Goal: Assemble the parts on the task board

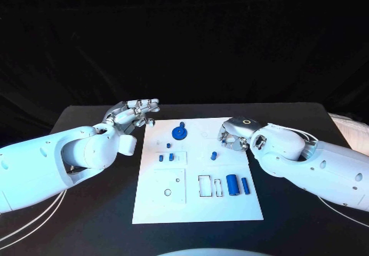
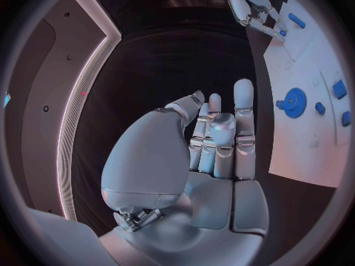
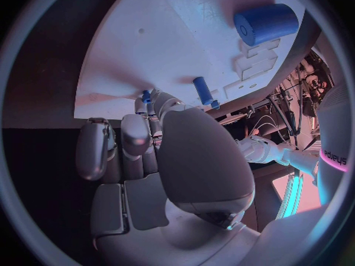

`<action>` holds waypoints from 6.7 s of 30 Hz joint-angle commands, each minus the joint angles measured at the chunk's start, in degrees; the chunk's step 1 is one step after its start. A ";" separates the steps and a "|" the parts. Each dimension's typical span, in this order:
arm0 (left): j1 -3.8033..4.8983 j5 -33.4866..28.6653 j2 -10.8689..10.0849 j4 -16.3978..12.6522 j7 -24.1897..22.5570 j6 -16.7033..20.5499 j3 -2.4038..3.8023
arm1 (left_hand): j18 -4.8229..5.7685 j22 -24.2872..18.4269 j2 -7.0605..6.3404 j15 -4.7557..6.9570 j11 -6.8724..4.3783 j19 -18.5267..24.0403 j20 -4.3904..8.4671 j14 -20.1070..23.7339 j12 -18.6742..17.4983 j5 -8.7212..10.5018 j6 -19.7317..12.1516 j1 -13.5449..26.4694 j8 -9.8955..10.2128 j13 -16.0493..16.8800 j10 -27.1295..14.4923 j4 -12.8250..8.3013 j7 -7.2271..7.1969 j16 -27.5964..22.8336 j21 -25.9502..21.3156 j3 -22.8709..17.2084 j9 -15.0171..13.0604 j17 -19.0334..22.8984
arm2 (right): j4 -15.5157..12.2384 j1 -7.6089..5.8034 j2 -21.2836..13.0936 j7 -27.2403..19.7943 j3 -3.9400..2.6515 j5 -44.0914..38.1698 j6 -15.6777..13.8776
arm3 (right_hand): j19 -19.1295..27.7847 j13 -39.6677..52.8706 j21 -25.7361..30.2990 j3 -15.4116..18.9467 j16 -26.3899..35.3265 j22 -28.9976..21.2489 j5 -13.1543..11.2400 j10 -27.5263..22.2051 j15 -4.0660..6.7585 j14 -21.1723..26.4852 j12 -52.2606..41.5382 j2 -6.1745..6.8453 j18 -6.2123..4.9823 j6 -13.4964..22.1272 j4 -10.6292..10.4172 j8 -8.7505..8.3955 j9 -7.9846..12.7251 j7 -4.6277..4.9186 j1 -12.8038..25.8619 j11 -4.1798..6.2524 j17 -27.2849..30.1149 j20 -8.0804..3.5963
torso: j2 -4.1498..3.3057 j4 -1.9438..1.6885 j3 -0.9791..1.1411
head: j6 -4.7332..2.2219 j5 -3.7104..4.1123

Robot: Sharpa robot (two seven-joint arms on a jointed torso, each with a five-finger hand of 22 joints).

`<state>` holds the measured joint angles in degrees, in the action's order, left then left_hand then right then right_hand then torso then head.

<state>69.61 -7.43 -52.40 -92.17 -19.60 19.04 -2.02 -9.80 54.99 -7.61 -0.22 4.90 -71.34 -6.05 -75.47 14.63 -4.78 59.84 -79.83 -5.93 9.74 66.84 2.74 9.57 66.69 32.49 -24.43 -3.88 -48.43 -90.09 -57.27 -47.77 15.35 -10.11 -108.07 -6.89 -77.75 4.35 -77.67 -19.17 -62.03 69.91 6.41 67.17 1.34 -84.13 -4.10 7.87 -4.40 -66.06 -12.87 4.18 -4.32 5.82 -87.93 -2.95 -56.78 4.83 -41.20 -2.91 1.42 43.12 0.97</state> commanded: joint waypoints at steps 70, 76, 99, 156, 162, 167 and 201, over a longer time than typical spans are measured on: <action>0.01 3.50 1.05 0.59 2.98 -4.19 0.04 | -0.13 1.62 0.39 -0.56 0.55 -0.10 -0.43 4.48 3.54 -0.20 -1.98 0.34 -0.94 0.93 -3.43 -0.05 0.54 -5.04 2.02 0.79 -0.03 7.81 | -4.43 0.40 -1.65 7.45 -0.31 -0.84 -4.14 | -1.49 -0.44 -0.73 -9.07 -0.72 1.87 -3.56 4.95 0.04 -1.13 -0.79 0.32 0.11 -2.92 7.22 0.22 -0.55 1.03 2.54 -0.28 -0.82 0.06 | 0.07 0.10 0.04 | -0.49 0.51; 0.01 3.53 1.21 0.72 2.92 -4.21 0.04 | -0.13 1.62 0.39 -0.56 0.55 -0.10 -0.43 4.48 3.54 -0.20 -1.98 0.34 -0.94 0.93 -3.43 -0.05 0.54 -5.04 2.02 0.79 -0.03 7.81 | -6.52 0.37 -2.41 7.83 -0.56 -0.72 -4.42 | -1.54 -0.43 -0.79 -9.09 -0.79 1.95 -3.53 5.04 0.06 -1.14 -0.80 0.30 0.12 -2.99 7.24 0.24 -0.57 1.00 2.66 -0.24 -0.88 0.04 | 0.05 0.06 0.03 | -0.37 0.38; -0.01 3.53 2.38 0.65 1.44 -3.29 0.04 | -0.11 1.51 0.52 -0.65 0.61 0.03 -0.54 4.47 4.23 -0.11 -2.09 1.24 -1.22 1.09 -3.71 0.66 0.57 -5.24 1.89 1.37 -0.06 8.11 | -17.58 6.21 1.38 3.85 -0.54 3.46 -9.40 | -1.72 -0.48 -1.07 -10.72 -1.57 2.27 -2.16 4.94 -0.05 -1.21 -0.38 0.23 0.16 -2.68 8.68 -0.13 -0.49 1.45 2.48 -0.49 -1.55 -0.09 | -0.01 -0.23 -0.17 | 0.58 -3.60; -0.01 2.86 4.43 1.54 0.80 -2.80 0.05 | -0.20 1.14 0.57 -0.66 0.62 0.18 -0.59 4.49 4.66 -0.13 -2.32 1.67 -1.35 1.16 -4.12 1.10 0.56 -5.43 1.35 1.82 -0.04 8.54 | -10.75 11.87 8.42 2.67 0.46 0.12 -4.65 | -1.46 -0.47 -0.87 -11.32 -1.68 1.89 -1.48 4.70 -0.24 -1.13 -0.12 0.27 0.06 -2.43 9.27 -0.23 -0.46 1.68 3.33 -0.72 -1.50 0.05 | -0.14 -0.81 -0.53 | 3.47 -5.88; -0.01 2.86 4.45 1.58 0.86 -2.88 0.05 | -0.20 1.14 0.57 -0.66 0.62 0.18 -0.59 4.49 4.66 -0.13 -2.32 1.67 -1.35 1.16 -4.12 1.10 0.56 -5.43 1.35 1.82 -0.04 8.54 | -10.60 11.85 8.68 3.03 0.62 -1.25 -4.28 | -1.34 -0.50 -0.76 -11.26 -1.54 1.72 -1.60 4.47 -0.29 -1.04 0.02 0.38 0.02 -2.26 9.33 -0.30 -0.43 1.70 3.81 -0.76 -1.31 0.09 | -0.11 -0.80 -0.53 | 3.57 -5.87; -0.02 2.86 4.51 1.60 0.91 -2.95 0.05 | -0.21 1.08 0.58 -0.67 0.62 0.22 -0.59 4.51 4.69 -0.14 -2.36 1.63 -1.36 1.16 -4.18 1.09 0.55 -5.45 1.26 1.83 -0.03 8.58 | -9.92 11.74 9.23 3.22 1.03 -1.34 -3.96 | -0.89 -0.75 -0.33 -10.97 -1.27 1.12 -1.18 2.24 -0.79 -0.83 0.58 1.12 -0.10 -0.19 9.15 -0.71 0.05 2.09 5.72 -1.37 -0.89 0.46 | -0.10 -0.79 -0.55 | 3.57 -5.84; -0.02 2.86 3.97 1.56 1.12 -3.14 0.04 | -0.21 1.08 0.58 -0.67 0.62 0.22 -0.59 4.51 4.69 -0.14 -2.36 1.63 -1.36 1.16 -4.18 1.09 0.55 -5.45 1.26 1.83 -0.03 8.58 | -17.71 8.04 -1.03 7.06 -2.13 -1.95 -4.71 | 2.68 -0.70 4.31 -3.17 3.35 -4.82 -2.25 -10.65 -0.74 0.68 -1.45 4.03 -1.45 8.76 8.52 -0.59 0.51 1.81 8.97 -1.88 4.80 0.56 | -0.05 -0.59 -0.62 | 1.94 -4.20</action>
<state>69.57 -4.40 -48.49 -90.50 -18.23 16.78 -2.01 -9.35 56.12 -6.87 -0.87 5.51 -71.34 -6.66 -71.15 19.09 -4.78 57.90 -78.77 -7.05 10.82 63.17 3.72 10.08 61.63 34.07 -22.84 -3.87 -39.91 -107.87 -48.86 -48.33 20.03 -12.22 -109.05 -14.49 -75.16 3.70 -73.58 -23.09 -59.06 65.35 4.32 57.48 0.09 -83.39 -5.82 11.77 -5.30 -57.41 -4.18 3.73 -3.88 7.84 -79.02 -5.08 -52.36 5.73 -41.30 -3.53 0.87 45.35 -3.58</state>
